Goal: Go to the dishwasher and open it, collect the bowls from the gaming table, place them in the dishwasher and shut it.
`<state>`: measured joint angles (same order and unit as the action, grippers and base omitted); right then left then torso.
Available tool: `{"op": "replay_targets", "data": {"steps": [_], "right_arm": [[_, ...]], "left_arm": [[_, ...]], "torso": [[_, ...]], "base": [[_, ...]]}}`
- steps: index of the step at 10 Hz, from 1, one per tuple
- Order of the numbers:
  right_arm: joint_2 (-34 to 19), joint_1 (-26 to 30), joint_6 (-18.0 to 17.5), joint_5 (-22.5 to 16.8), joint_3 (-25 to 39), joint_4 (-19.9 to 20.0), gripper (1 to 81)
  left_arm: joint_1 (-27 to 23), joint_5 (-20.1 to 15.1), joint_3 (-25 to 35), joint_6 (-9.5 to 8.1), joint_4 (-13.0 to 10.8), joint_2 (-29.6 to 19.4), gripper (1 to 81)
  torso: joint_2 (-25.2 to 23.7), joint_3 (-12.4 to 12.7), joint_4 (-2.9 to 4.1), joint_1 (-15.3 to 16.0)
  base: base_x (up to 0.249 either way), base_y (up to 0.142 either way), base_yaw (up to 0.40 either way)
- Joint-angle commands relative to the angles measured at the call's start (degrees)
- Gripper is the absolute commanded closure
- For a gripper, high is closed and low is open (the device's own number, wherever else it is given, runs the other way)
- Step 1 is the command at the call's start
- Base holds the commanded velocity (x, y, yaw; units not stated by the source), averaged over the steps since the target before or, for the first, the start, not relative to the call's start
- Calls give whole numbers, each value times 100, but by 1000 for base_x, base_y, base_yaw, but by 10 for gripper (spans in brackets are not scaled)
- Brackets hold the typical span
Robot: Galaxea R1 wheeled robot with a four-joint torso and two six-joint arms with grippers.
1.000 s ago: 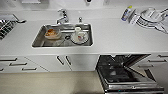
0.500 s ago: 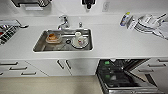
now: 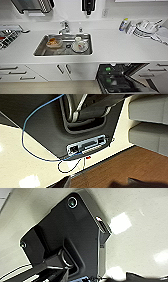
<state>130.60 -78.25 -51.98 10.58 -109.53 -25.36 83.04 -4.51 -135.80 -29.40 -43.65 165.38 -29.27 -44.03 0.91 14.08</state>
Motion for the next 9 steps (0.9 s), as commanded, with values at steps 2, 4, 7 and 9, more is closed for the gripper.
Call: {"op": "replay_targets", "data": {"steps": [2, 4, 7, 9], "right_arm": [[311, -310, -49, 207, -523, -40, 10], [522, -293, -84, 207, -779, -22, 10], [654, -108, -567, 207, -814, -13, 10], [707, 155, -708, 216, -797, -13, 10]], "left_arm": [[120, -349, -86, 5, 138, 22, 10], [120, -358, -96, 5, 129, 4, 10], [120, -357, -96, 14, 120, 13, 10], [120, -358, -96, 14, 129, -21, 10]], "torso": [[-755, 0, 0, 483], [-1163, 2, 0, 739], [-1758, 6, 0, 1112], [-2158, 9, 0, 1364]], "base": [[0, 0, 0], [0, 0, 0], [0, 0, 0], [0, 0, 0]]}}
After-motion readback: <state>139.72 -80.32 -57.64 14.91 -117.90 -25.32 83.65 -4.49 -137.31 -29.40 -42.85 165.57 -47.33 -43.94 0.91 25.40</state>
